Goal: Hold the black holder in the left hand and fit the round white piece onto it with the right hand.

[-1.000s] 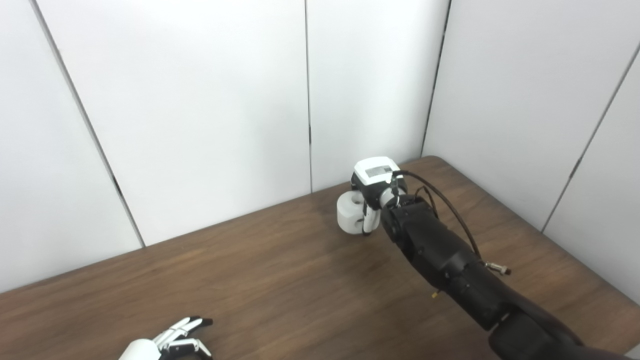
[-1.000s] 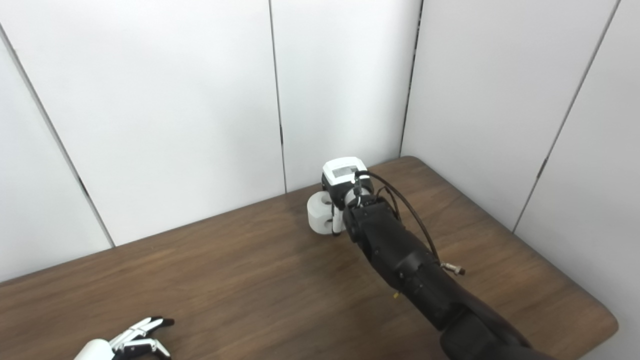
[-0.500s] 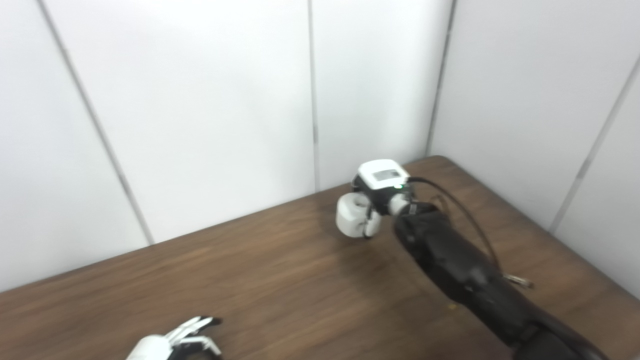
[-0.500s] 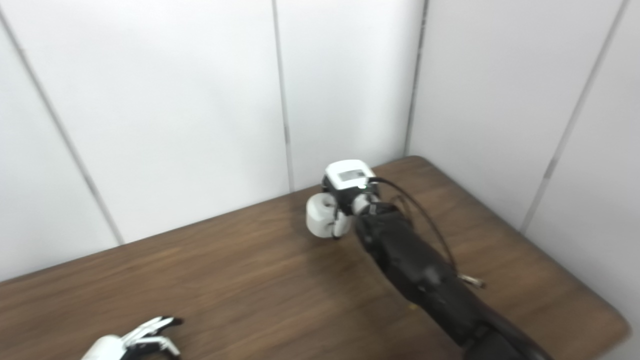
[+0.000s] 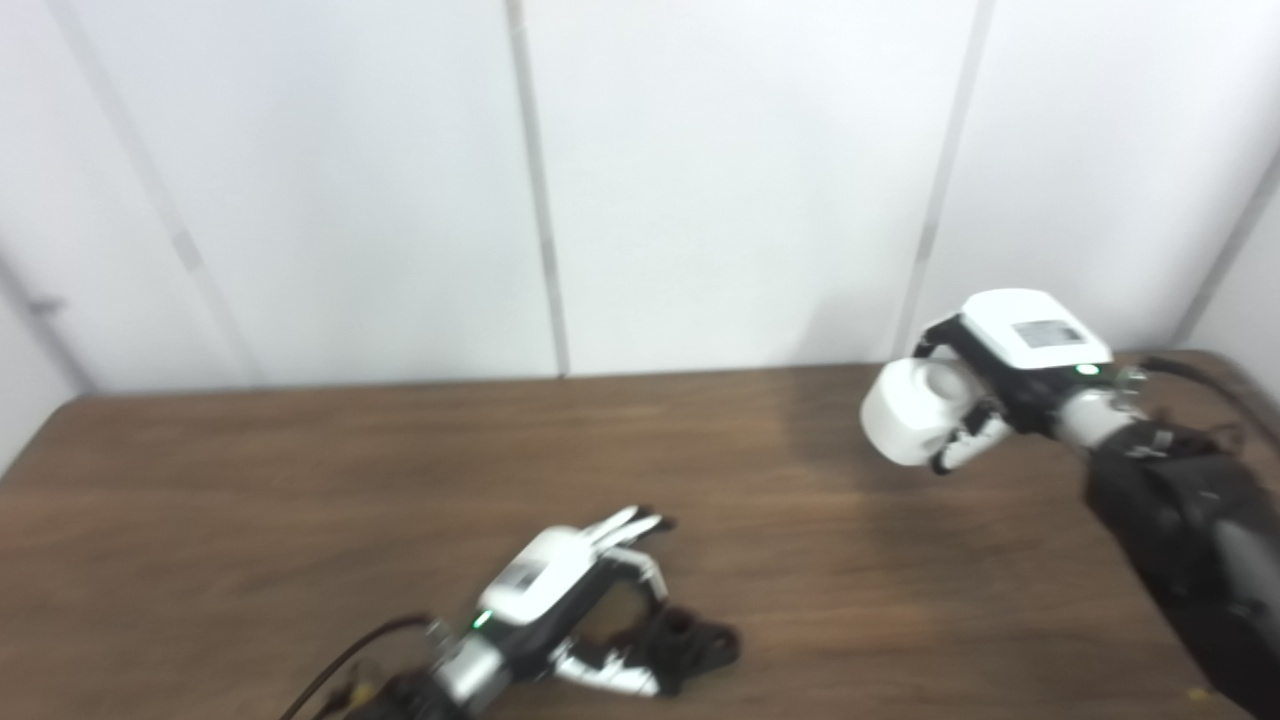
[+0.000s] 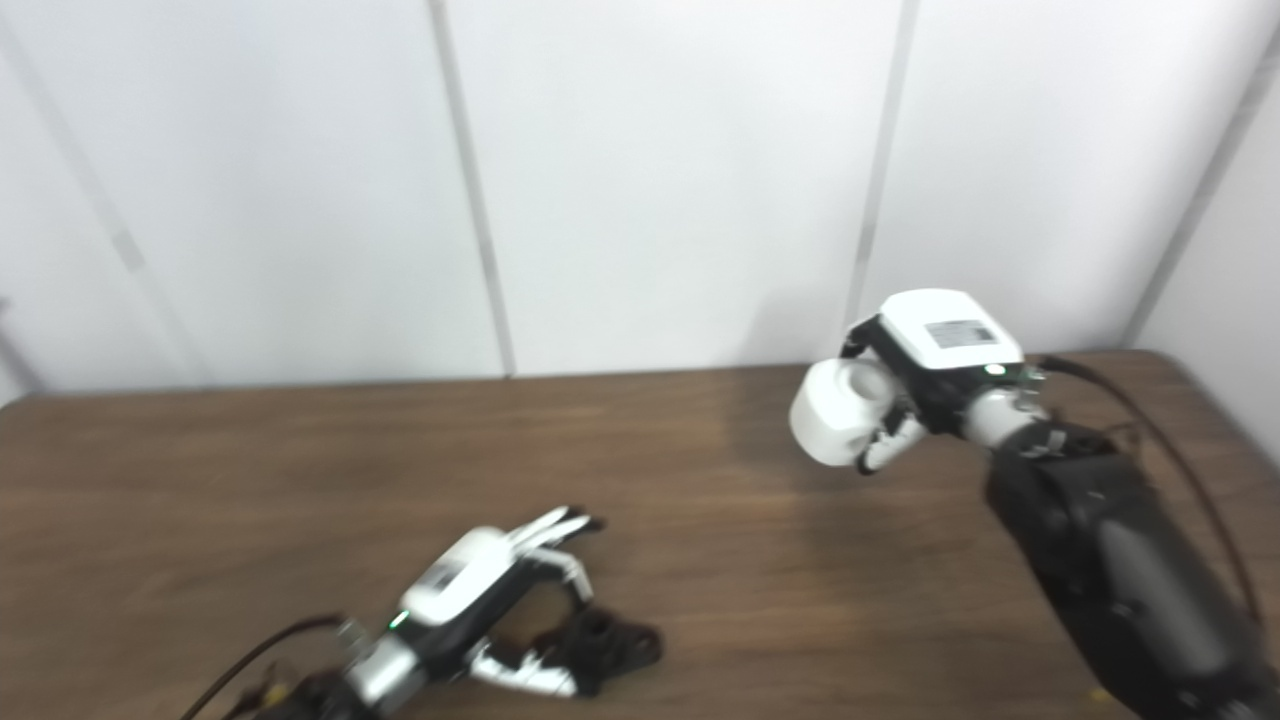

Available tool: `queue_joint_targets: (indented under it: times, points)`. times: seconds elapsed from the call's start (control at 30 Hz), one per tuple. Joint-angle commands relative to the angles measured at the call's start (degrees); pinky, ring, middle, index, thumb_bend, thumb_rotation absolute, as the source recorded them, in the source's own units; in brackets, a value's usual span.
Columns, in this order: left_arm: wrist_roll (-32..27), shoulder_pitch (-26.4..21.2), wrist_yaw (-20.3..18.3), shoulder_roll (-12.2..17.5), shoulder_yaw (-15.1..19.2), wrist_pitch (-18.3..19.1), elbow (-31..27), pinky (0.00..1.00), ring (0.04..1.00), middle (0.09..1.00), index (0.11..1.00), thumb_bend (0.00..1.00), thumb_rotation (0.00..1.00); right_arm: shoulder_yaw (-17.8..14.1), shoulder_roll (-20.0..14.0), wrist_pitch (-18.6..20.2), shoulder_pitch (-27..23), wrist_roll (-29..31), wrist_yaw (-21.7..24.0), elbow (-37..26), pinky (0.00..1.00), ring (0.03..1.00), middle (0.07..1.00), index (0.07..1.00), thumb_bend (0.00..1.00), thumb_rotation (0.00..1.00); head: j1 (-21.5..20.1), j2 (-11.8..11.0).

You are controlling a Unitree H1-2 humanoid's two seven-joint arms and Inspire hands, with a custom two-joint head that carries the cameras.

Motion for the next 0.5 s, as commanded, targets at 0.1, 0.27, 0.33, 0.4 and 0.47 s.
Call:
queue_joint_targets:
  times: [0.1, 0.27, 0.33, 0.4, 0.47]
  points:
    - [5.0, 0.88, -4.45, -0.58, -2.69, 6.15, 3.6, 0.9, 0.985, 0.94, 0.487, 0.52, 0.06, -1.29, -0.51, -2.14, -2.56, 1.49, 1.33, -5.23, 0.84, 0.791, 0.732, 0.481, 0.53, 0.14, 0.9, 2.25]
    - [5.43, 0.46, -3.61, -1.37, -2.47, 7.28, 3.85, 0.9, 0.985, 0.934, 0.486, 0.52, 0.06, -1.01, 0.1, -2.97, -3.37, 3.48, 3.95, -8.34, 0.85, 0.801, 0.736, 0.481, 0.53, 0.14, 0.98, 3.62]
    - [5.94, 0.39, -3.09, -1.66, -2.29, 7.89, 3.9, 0.9, 0.98, 0.931, 0.485, 0.52, 0.06, -0.72, 0.54, -3.33, -3.62, 3.81, 5.21, -9.87, 0.84, 0.8, 0.734, 0.481, 0.53, 0.14, 0.75, 4.16]
    - [6.48, 0.35, -2.61, -1.82, -2.14, 8.41, 3.83, 0.9, 0.971, 0.927, 0.486, 0.52, 0.07, -0.77, 1.34, -3.56, -3.62, 5.41, 6.4, -11.55, 0.84, 0.798, 0.728, 0.48, 0.53, 0.14, 0.38, 4.66]
    - [7.01, 0.31, -2.71, -1.89, -2.18, 9.27, 3.57, 0.91, 0.974, 0.929, 0.486, 0.52, 0.06, -0.76, 1.87, -3.93, -3.5, 6.64, 7.2, -12.76, 0.83, 0.798, 0.726, 0.48, 0.53, 0.14, 0.2, 4.76]
